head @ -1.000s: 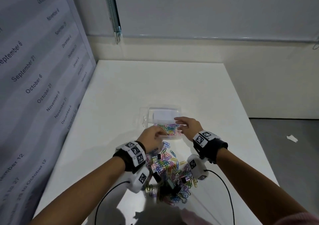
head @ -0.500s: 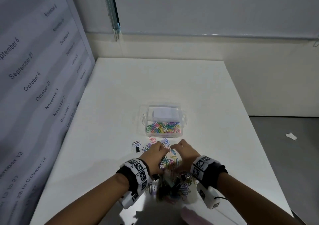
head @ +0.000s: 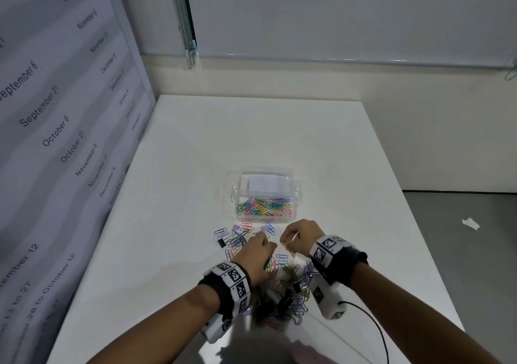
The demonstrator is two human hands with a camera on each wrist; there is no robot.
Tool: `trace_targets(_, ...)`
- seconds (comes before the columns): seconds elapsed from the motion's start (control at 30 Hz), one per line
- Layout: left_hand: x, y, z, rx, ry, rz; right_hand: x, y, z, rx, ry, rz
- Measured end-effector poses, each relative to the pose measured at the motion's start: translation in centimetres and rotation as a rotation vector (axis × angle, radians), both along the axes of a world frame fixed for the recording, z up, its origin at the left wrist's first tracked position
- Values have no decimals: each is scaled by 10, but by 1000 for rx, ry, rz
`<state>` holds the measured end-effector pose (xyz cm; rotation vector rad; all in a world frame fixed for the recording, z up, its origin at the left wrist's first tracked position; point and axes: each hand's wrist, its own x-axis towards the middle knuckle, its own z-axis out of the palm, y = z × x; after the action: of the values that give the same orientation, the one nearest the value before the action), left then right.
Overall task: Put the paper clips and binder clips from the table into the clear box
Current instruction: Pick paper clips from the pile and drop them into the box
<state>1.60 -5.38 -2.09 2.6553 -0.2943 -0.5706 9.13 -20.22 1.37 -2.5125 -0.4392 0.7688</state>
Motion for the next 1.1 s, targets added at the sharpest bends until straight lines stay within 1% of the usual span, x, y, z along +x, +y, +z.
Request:
trace_targets(0.13, 2, -6, -1, 25, 24, 1, 26, 0, 19, 21, -51, -50)
trace_targets(0.3, 8, -2, 3, -43, 73, 72, 52, 13, 39, 128, -142, -135)
trace_targets(0.43, 11, 2, 5, -121, 105, 156, 60, 23, 42, 196, -107, -226)
trace_targets(0.5, 12, 5, 6, -209, 104, 237, 58, 25, 40, 184, -95, -227)
trace_targets(0.63, 19, 11, 15, -463, 185, 485, 50, 19, 34, 169, -90, -191)
trace_targets(0.73, 31, 18, 26, -576, 197, 605, 42, 6, 26, 143, -73, -169)
trace_targets(0.87, 55, 29, 40, -597, 42, 622, 24, -12, 6, -35, -83, -58)
trace_targets(0.97, 74, 36, 44, -681, 14, 694, 10, -21, -10, -146, -26, 63)
trace_targets(1.03, 84, 40, 45, -689, 11, 708, 0, -20, -19, -180, 20, 119)
trace_targets(1.1, 88, 43, 45, -647, 44, 680, -9, -15, -25, -164, 36, 149)
